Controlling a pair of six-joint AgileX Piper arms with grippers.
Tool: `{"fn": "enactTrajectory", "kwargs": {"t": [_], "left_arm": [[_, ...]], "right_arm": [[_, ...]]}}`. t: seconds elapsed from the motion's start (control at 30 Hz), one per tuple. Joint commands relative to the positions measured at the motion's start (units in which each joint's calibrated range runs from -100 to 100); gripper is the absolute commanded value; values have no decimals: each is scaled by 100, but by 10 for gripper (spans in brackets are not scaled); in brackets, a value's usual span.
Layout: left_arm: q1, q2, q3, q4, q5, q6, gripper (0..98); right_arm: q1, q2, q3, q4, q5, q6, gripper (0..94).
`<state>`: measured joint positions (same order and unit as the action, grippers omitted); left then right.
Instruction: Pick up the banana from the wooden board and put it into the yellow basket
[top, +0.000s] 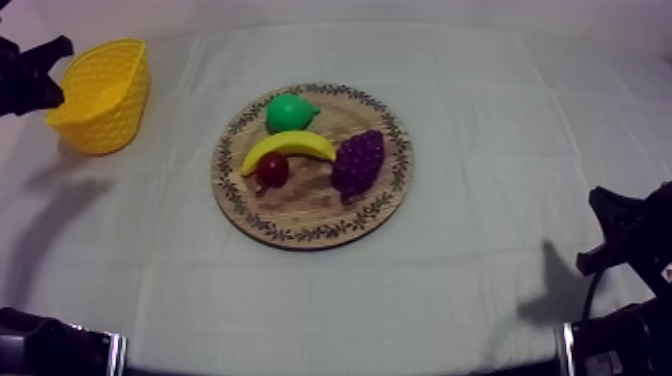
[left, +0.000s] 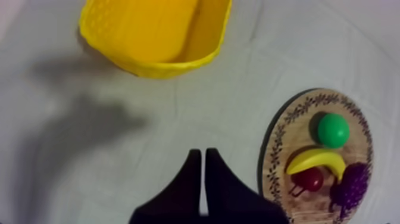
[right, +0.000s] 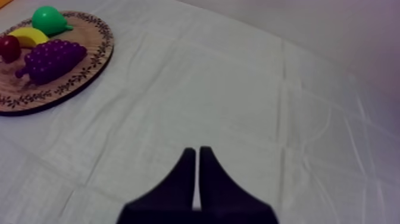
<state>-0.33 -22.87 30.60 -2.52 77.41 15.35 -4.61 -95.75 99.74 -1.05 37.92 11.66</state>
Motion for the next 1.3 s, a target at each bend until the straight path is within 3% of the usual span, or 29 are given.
{"fn": "enactTrajectory", "kwargs": {"t": [0.0,0.17,0.53,0.77,1.0,1.27], "left_arm": [[2,582,-141,22,105,-54,2],[250,948,-323,66,249,1,1],[1597,1690,-813,250,24,377,1],[2197,2393,-1579,375,10,471,1],[2515,3088,-2226,493,42,464,1],[2528,3463,-2662,550,49,434,1]], "right_arm": [[2,-1,4,0,-1,-1,4],[2,-1,4,0,-1,-1,4],[2,-1,4,0,-1,-1,4],[2,-1,4,0,-1,2,4],[2,-1,4,0,-1,-1,4],[2,-1,4,0,-1,-1,4]]}}
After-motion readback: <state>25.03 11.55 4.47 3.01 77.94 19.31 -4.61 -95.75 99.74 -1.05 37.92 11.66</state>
